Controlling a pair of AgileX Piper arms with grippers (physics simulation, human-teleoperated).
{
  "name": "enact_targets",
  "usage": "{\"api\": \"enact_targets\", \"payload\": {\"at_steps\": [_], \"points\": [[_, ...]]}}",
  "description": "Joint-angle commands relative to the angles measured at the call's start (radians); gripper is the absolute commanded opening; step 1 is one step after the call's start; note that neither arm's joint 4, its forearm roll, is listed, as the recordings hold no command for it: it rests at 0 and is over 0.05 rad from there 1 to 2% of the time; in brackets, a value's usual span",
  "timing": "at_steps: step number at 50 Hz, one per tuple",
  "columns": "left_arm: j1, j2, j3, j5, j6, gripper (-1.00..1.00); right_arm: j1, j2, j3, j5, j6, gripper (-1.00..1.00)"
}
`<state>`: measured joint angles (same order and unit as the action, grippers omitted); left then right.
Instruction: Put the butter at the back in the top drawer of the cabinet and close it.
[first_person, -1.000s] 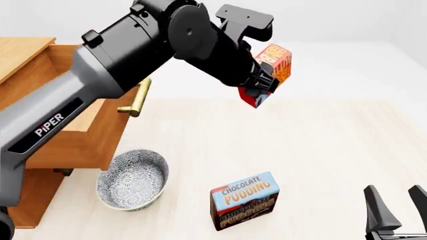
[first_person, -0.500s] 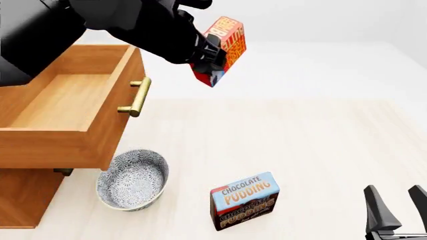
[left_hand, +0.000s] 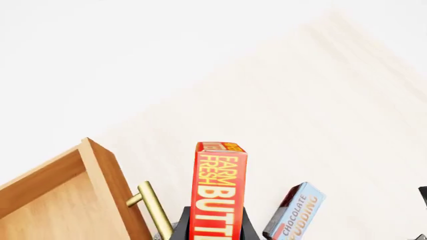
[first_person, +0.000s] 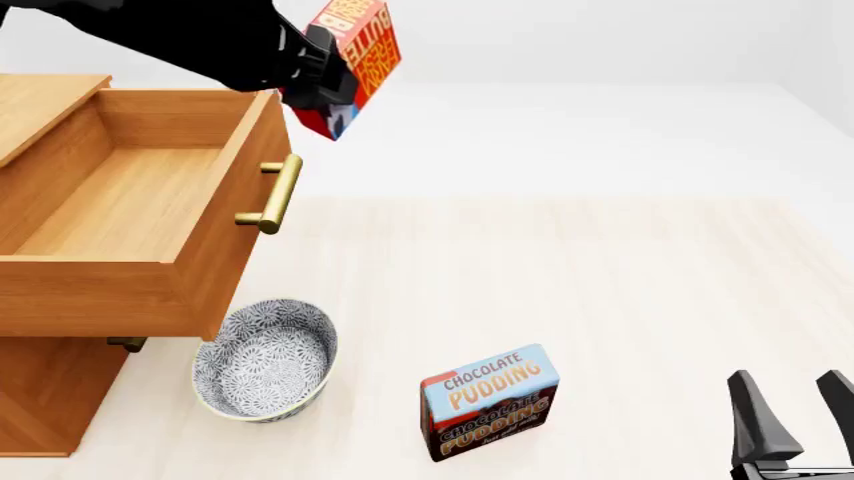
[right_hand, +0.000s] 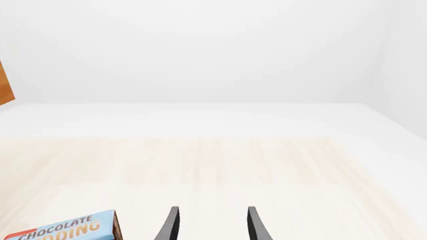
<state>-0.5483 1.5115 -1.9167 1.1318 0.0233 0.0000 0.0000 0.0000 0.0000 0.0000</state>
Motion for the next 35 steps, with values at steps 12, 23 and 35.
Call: {"api": "enact_targets", "payload": {"at_steps": [12, 23, 35], "points": [[0.125, -0.083, -0.006, 0.036, 0.049, -1.00, 0.000, 0.000, 0.000, 0.000, 0.000, 1.00], [0.186, -0.126, 0.038, 0.040, 0.070, -1.00, 0.000, 0.000, 0.000, 0.000, 0.000, 1.00], [0.254, -0.173, 0.059, 0.066, 0.093, -1.00, 0.000, 0.000, 0.000, 0.000, 0.000, 1.00]]}}
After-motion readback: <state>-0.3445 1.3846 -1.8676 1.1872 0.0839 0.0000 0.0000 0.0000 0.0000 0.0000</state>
